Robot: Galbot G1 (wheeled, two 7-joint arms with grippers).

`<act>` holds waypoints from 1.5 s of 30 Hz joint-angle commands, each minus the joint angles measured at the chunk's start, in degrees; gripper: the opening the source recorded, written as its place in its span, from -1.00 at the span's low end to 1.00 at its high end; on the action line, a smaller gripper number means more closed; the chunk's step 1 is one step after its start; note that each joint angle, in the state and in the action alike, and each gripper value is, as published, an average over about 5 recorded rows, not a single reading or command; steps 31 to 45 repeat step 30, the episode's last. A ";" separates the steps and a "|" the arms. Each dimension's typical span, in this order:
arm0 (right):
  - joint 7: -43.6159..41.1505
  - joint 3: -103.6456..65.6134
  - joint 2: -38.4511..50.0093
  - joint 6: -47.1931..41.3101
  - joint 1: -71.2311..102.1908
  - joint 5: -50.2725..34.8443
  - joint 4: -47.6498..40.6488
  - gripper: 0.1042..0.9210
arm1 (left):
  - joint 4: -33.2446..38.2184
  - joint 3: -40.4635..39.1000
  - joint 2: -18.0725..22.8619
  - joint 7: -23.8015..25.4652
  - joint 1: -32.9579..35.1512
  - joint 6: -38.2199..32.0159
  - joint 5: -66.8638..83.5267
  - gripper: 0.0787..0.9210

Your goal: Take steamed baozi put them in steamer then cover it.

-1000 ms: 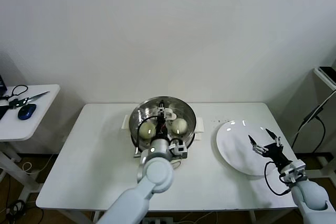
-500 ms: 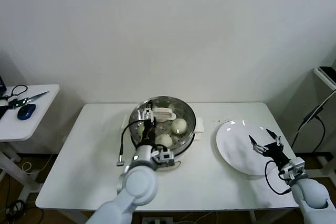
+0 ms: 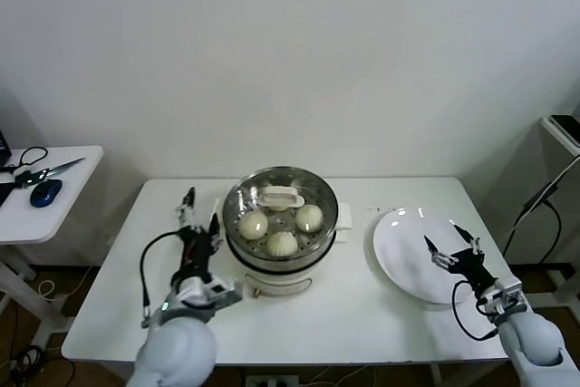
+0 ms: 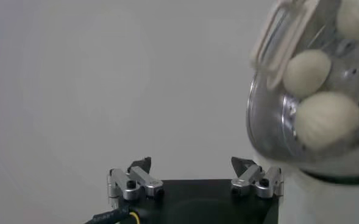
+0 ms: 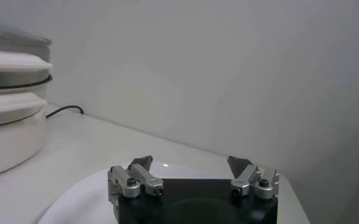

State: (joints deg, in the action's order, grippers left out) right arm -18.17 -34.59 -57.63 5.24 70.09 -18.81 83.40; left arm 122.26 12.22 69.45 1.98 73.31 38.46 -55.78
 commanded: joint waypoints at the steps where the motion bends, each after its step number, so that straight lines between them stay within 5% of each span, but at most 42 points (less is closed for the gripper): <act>1: 0.14 -0.25 -1.20 0.23 1.45 0.31 2.72 0.76 | -3.55 27.28 6.27 -13.84 17.99 -38.63 41.53 0.77; 13: 0.52 -1.31 -3.47 2.12 3.82 -0.46 5.35 0.76 | -15.57 27.60 9.46 -13.29 18.53 -42.76 59.92 0.77; 45: 1.66 -1.68 -4.58 2.67 4.78 -0.56 6.03 0.76 | -14.70 26.51 8.95 -10.91 17.75 -41.80 60.13 0.77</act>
